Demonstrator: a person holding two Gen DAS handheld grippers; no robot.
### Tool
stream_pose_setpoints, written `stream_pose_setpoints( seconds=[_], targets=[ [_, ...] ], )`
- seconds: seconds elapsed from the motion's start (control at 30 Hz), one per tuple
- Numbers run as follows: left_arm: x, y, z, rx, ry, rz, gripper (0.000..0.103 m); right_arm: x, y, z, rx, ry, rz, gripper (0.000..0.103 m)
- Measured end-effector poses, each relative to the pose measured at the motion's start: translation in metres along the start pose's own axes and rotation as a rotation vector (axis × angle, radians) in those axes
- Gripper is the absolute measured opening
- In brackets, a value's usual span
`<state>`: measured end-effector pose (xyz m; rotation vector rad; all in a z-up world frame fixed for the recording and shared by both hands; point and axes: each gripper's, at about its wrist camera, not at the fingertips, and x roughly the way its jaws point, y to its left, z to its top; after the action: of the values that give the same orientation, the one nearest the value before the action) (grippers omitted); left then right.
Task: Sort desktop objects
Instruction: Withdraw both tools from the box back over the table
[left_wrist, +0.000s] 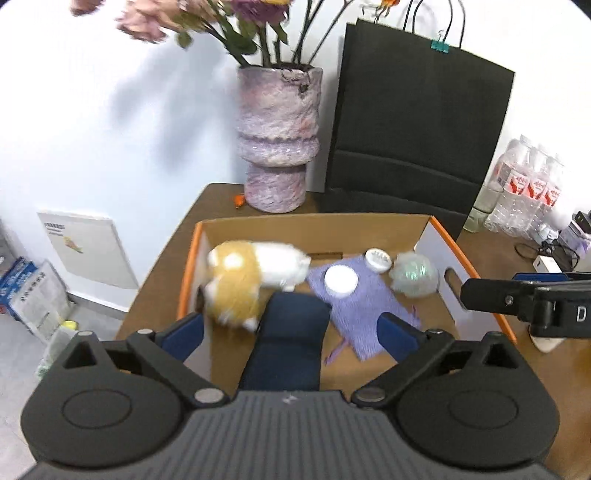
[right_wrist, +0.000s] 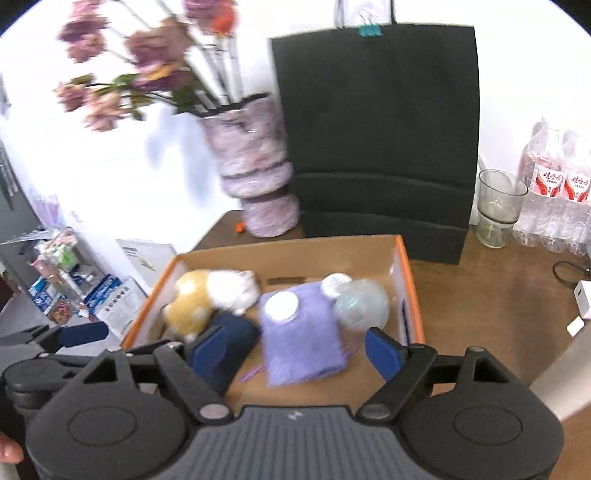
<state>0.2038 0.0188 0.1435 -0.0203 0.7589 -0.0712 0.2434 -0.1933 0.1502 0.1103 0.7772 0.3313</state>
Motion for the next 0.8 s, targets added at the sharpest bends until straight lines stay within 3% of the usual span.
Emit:
stream_pose_setpoints(
  seconds=[0.2, 0.33, 0.47, 0.63, 0.8],
  targets=[
    [-0.051, 0.006, -0.07, 0.026, -0.119, 0.05, 0.103, -0.041, 0.027, -0.067, -0.075, -0.117, 0.008, 0.083],
    [-0.079, 0.014, -0.126, 0.022, -0.154, 0.076, 0.103, -0.061, 0.036, -0.116, -0.088, -0.159, 0.043, 0.083],
    [-0.105, 0.018, -0.176, -0.006, -0.167, 0.064, 0.103, -0.08, 0.042, -0.17, -0.073, -0.2, 0.05, 0.084],
    [-0.133, 0.014, -0.237, 0.02, -0.184, 0.026, 0.103, -0.095, 0.053, -0.232, -0.107, -0.165, -0.003, 0.085],
    [-0.146, 0.004, -0.262, 0.036, -0.203, -0.04, 0.103, -0.109, 0.055, -0.279, -0.145, -0.166, -0.052, 0.086]
  ],
)
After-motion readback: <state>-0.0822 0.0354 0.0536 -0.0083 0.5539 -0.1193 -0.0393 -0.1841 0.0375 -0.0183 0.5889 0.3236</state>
